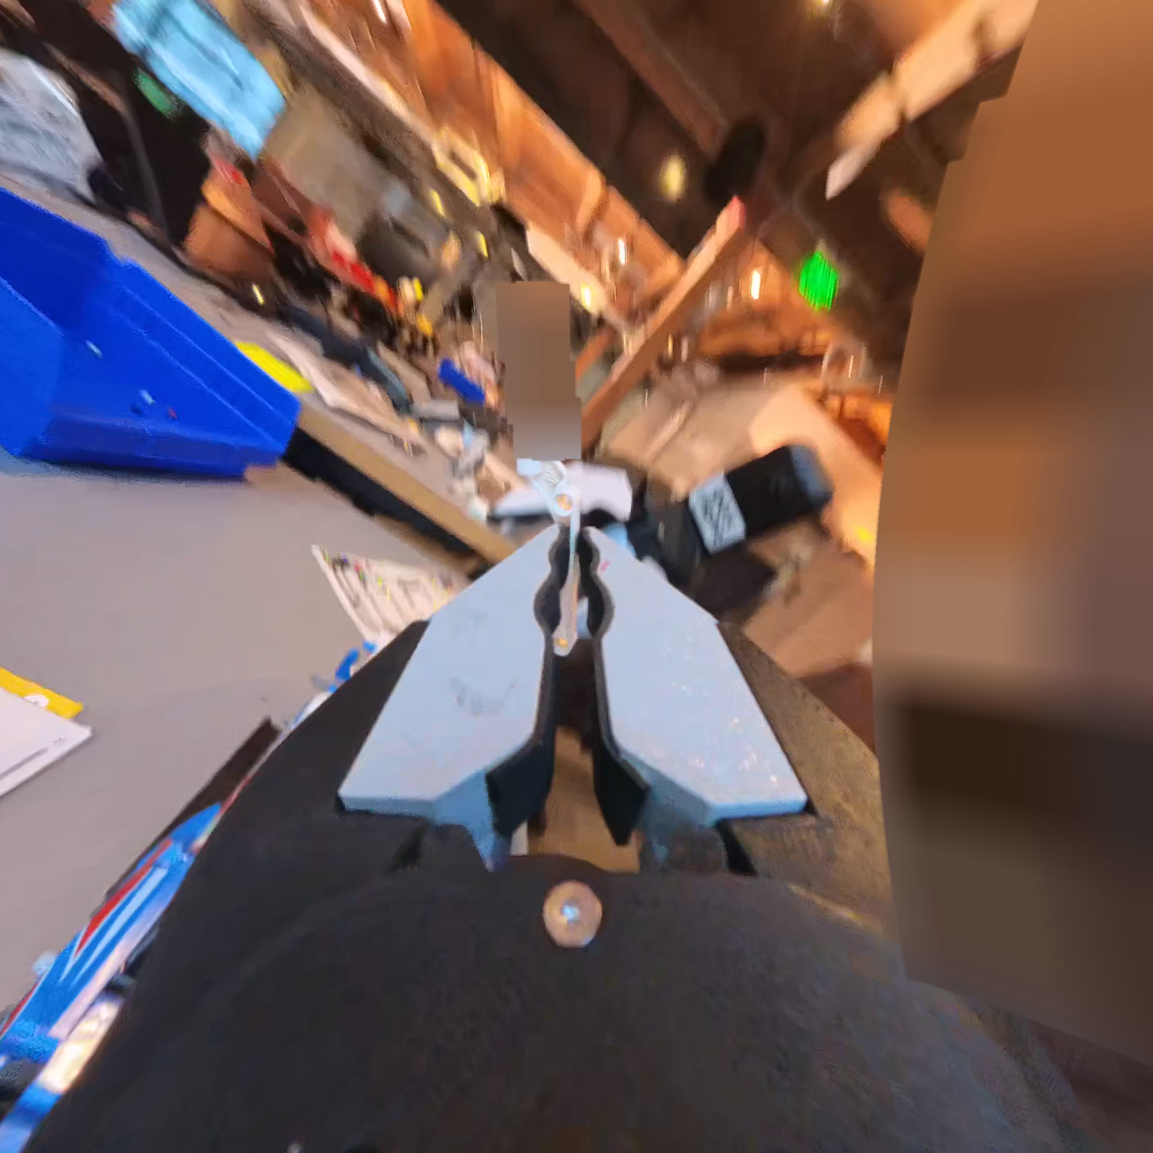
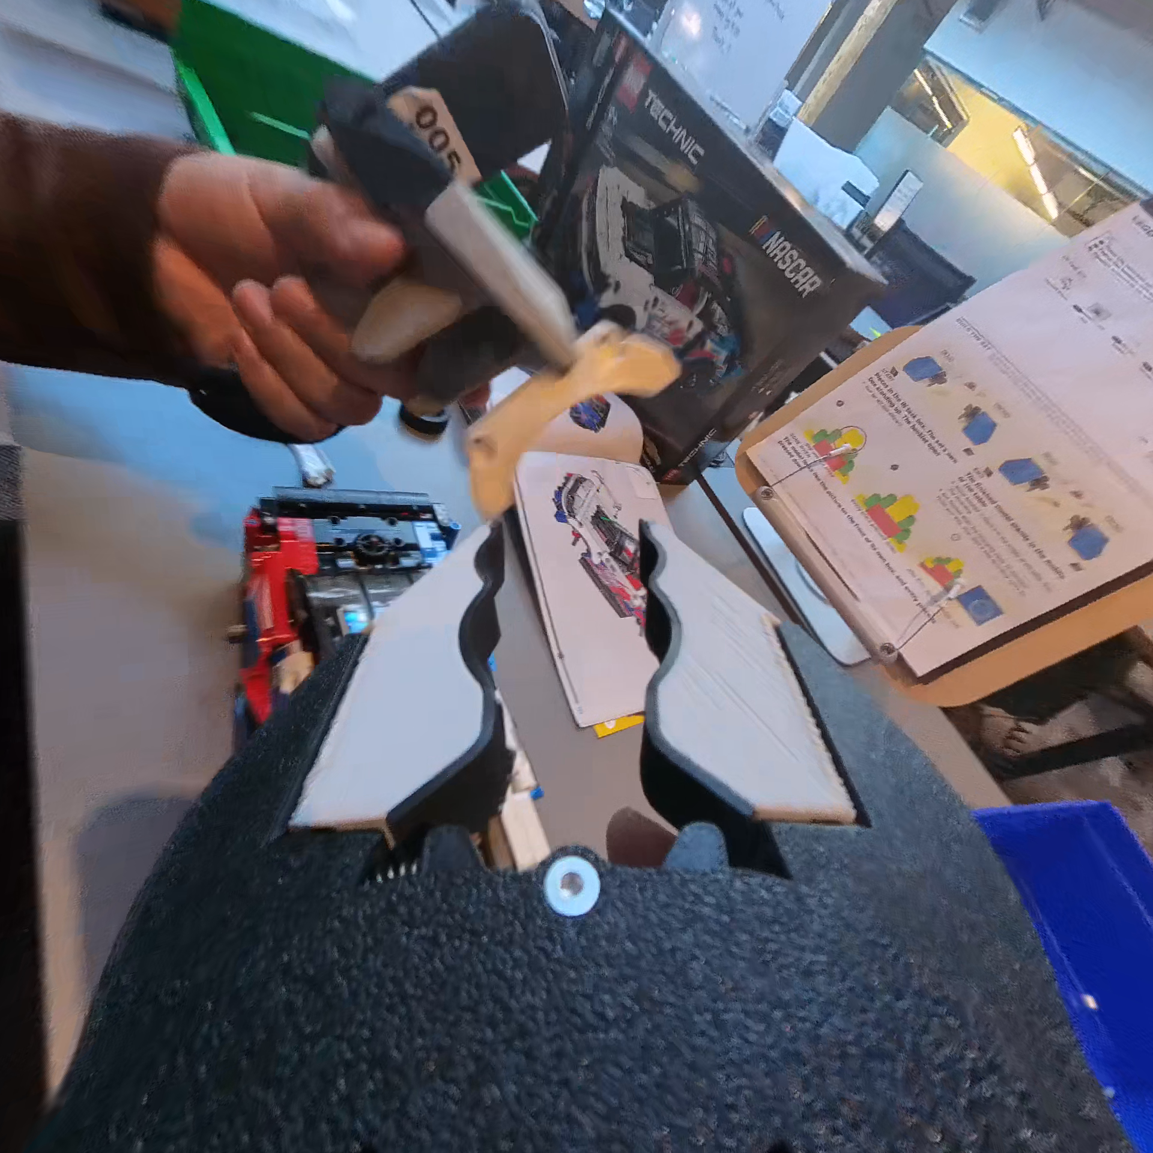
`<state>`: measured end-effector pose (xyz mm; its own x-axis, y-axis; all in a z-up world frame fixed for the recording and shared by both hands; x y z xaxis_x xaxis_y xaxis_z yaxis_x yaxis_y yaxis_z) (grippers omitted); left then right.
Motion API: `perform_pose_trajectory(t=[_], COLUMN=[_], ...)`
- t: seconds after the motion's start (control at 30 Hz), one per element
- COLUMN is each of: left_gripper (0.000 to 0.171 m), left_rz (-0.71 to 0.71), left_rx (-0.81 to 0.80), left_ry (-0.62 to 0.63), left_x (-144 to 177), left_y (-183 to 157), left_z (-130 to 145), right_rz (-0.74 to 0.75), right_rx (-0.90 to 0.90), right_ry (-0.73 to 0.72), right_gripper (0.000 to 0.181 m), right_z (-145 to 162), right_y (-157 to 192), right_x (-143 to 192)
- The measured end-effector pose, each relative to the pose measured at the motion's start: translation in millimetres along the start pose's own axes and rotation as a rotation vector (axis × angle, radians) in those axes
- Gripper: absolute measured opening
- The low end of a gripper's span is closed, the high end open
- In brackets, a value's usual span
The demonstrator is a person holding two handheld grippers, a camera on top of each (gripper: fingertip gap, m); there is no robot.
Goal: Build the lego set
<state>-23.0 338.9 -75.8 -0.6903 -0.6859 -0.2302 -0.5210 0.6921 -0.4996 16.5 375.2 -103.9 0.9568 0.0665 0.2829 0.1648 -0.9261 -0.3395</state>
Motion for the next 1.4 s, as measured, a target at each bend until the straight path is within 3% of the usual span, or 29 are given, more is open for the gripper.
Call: perform_pose_trajectory(t=[0.1,0.27,0.37,0.47,0.6,0.7,0.97,1.13,1.4], left_gripper=[0.0,0.0,0.0,0.0,0.001,0.004,0.011,0.011,0.014], left_rz=[0.054,0.169,0.162,0.2,0.148,0.018,-0.398,-0.464,-0.429], left_rx=[-0.1,-0.251,-0.35,-0.346,-0.346,-0.385,-0.635,-0.717,-0.736], left_ry=[0.303,0.676,0.813,0.888,0.893,0.846,0.758,0.719,0.738], left_x=[-10.5,-34.4,-50.1,-58.4,-64.8,-62.9,1.4,7.4,-10.4], left_y=[-14.6,-48.8,-54.7,-60.7,-54.8,-43.7,-14.2,-11.2,-5.7], left_z=[47.7,113.6,142.3,166.8,185.3,187.3,166.2,173.5,210.2], right_rz=[-0.113,-0.288,-0.377,-0.295,-0.246,-0.252,-0.234,-0.237,-0.222], right_rx=[-0.074,-0.202,-0.337,-0.368,-0.537,-0.672,-0.891,-0.885,-0.833], right_ry=[-0.004,0.08,0.114,0.163,0.105,0.022,-0.088,-0.071,-0.081], right_gripper=[0.043,0.037,0.036,0.021,0.018,0.013,0.009,0.009,0.008], right_z=[-1.1,22.6,47.0,78.8,103.2,114.7,135.0,142.8,148.0], right_y=[12.8,50.5,81.6,96.0,106.3,108.7,85.4,84.1,77.4], right_x=[34.0,76.7,95.8,105.2,114.2,116.4,109.9,101.5,100.9])
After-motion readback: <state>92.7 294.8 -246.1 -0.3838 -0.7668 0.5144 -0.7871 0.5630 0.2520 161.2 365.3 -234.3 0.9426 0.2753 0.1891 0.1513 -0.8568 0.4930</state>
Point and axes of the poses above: each gripper's, where its closed fingertips meet, x back along the fingers, z out of its underside, y = z × x across the jaws, the point moved 2 cm from there along x, back along the fingers, and after that the axes turned 9 degrees about -x, right-handed, at the moved point
